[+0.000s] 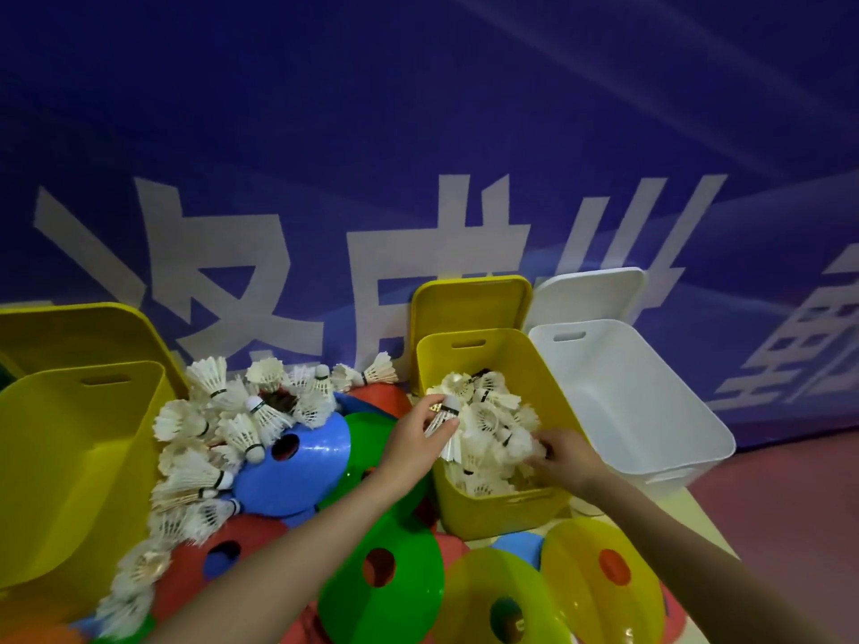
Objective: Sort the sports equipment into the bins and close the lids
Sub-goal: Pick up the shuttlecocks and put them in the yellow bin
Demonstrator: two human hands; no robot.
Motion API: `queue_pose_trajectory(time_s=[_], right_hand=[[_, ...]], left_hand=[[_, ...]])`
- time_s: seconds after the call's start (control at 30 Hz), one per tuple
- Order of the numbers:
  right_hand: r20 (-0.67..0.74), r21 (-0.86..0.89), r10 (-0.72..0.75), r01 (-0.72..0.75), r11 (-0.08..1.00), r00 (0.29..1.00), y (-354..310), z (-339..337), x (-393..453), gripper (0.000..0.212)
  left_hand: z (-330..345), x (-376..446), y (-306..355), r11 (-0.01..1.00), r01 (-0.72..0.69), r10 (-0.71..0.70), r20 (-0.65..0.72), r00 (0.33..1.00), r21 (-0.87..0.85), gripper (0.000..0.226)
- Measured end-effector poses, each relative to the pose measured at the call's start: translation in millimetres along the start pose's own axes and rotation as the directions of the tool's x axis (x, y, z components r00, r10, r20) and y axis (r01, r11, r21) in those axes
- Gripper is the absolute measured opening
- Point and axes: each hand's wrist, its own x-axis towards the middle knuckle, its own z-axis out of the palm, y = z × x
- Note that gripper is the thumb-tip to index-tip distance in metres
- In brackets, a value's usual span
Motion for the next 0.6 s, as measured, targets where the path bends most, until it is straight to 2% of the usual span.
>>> queue_pose_trajectory(time_s=[0.07,0.17,0.3,0.4,0.43,0.5,0.53,0.6], right_hand=[[0.152,-0.085,-0.044,0.057,0.995,0.987,4,0,8,0.021],[0.289,-0.202,-0.011,0.072,0.977,0.957,0,1,19,0.031],[0.337,-0.354,-0.001,0.128,0.926,0.941,3,-1,32,0.027],[0.223,-0.297,-0.169,0.232,0.926,0.96,18,-11,37,0.064],[0.136,-0.289,-0.26,0.29,0.913,0.956,23,-15,40,0.068],[-0.097,-0.297,-0.369,0.327,0.897,0.924,32,-23,47,0.059],[-0.195,-0.27,-0.349,0.292,0.917,0.916,36,-26,51,0.052],[-0.243,-0.14,-0.181,0.15,0.979,0.953,40,-27,57,0.053]], left_hand=[[12,3,2,1.0,0.012,-0.011,-0.019,1.0,0.016,0.044],[25,7,1,0.999,0.041,-0.041,-0.06,0.997,0.014,0.044],[37,13,2,0.998,0.059,-0.056,-0.137,0.989,0.016,0.045],[42,22,7,0.998,0.035,-0.026,-0.198,0.98,0.043,0.045],[43,26,8,0.998,0.023,-0.01,-0.219,0.976,0.058,0.045],[46,35,10,0.997,0.016,0.004,-0.246,0.969,0.076,0.045],[48,41,11,0.996,0.023,-0.001,-0.252,0.968,0.081,0.045],[53,53,13,0.994,0.05,-0.02,-0.269,0.963,0.102,0.045]])
